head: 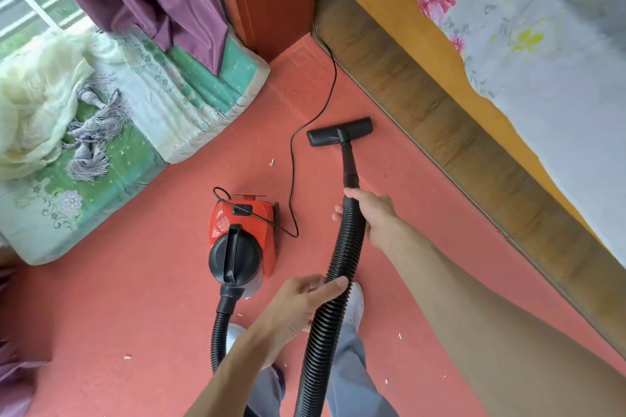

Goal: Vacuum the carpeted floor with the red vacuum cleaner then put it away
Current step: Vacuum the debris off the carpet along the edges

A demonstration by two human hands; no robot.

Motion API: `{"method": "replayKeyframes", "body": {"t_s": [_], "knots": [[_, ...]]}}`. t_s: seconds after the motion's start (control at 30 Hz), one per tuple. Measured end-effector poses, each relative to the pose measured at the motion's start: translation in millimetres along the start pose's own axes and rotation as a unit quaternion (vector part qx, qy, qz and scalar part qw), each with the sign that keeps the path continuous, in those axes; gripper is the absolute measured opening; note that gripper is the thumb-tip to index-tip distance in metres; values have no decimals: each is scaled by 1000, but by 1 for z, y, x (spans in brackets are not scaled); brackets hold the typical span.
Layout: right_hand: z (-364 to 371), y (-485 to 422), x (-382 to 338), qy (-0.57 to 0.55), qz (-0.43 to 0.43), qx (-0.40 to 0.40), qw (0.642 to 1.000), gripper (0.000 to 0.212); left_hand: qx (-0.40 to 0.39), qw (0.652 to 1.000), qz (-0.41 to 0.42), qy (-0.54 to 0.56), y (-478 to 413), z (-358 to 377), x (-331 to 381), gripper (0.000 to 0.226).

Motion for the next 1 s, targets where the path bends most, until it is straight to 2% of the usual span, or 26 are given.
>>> {"method": "replayKeyframes", "body": {"t_s": [0.13, 0.23, 0.3, 0.4, 0.47, 0.6, 0.7, 0.8, 1.0], "knots": [[-17, -1, 14, -61, 2, -3, 998, 37, 7, 999, 20, -34, 1, 9, -1, 50], [-41, 16, 33, -146, 19, -23, 989, 30, -26, 996, 40, -72, 8, 19, 6, 31], [-59, 33, 49, -197, 28, -33, 980, 30, -65, 991, 47, -109, 16, 28, 8, 33], [-84, 58, 79, -268, 30, -35, 962, 32, -126, 980, 30, -148, 32, 41, 2, 50], [-100, 73, 102, -307, 26, -18, 951, 32, -160, 971, 21, -176, 43, 49, -6, 50], [-120, 101, 150, -380, 10, 16, 925, 27, -189, 958, 15, -216, 68, 58, -25, 59], [-128, 118, 180, -430, -5, 41, 902, 19, -183, 958, 5, -220, 83, 61, -35, 57], [-139, 129, 209, -478, -2, 73, 875, 14, -189, 952, 1, -241, 92, 70, -47, 46], [-157, 123, 256, -500, 10, 94, 861, 16, -187, 954, -44, -232, 80, 90, -98, 32]]}}
Point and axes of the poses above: each hand's wrist, its own y-axis away from the middle knuckle, its own z-axis out of the palm, x = y × z, the point moved 9 cm from there along -y, towards the middle knuckle
